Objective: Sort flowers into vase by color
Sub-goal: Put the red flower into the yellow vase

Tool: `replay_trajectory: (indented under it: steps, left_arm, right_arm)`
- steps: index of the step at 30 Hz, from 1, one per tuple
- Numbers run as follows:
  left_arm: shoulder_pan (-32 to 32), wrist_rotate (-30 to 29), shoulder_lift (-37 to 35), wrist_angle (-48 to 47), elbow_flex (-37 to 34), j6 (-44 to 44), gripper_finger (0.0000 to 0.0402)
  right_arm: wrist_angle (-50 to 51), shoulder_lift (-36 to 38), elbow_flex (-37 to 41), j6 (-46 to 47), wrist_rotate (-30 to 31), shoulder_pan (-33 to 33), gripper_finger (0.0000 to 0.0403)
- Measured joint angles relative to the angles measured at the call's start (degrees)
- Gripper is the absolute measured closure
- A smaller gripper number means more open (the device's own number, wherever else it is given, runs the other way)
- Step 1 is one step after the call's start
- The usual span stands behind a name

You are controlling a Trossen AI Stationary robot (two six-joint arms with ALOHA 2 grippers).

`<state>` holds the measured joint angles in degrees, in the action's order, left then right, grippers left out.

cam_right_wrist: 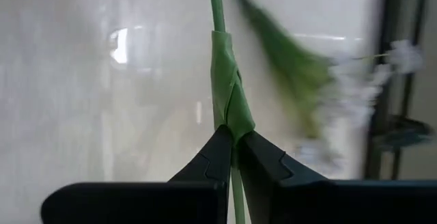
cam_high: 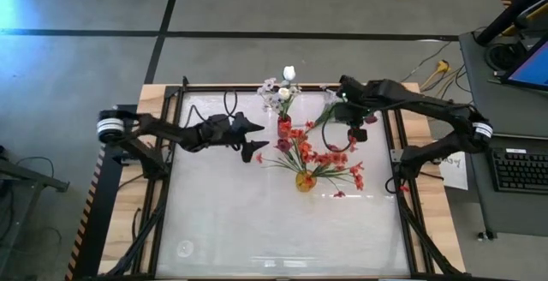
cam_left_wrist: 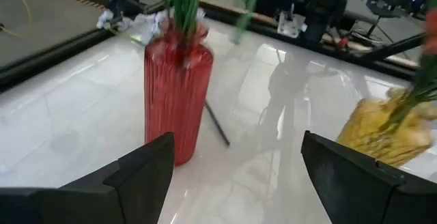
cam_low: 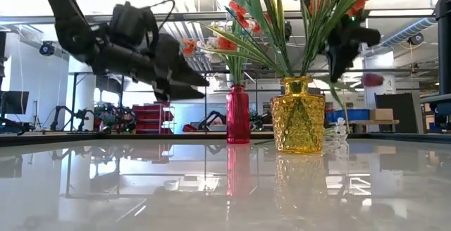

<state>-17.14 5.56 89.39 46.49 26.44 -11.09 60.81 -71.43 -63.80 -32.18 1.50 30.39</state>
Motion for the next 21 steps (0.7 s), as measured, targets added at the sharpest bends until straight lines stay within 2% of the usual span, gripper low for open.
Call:
replay_trajectory:
  steps: [7,12,21]
  left_arm:
    - [3.22,-0.09,-12.94,-11.10,0.00,1.28,0.0098]
    - [7.40,-3.53,-21.05,-16.17,0.24,2.98,0.0098]
    - [20.10,-8.47,-25.01,-18.91,6.79,14.37,0.0098]
  right_arm:
    - [11.23,1.10,-10.67,-1.99,1.63,-0.13,0.0386]
    - [16.34,1.23,-18.44,-1.84,1.65,-0.16,0.0386]
    - [23.09,1.23,-30.31,-3.90,1.94,-4.45,0.0393]
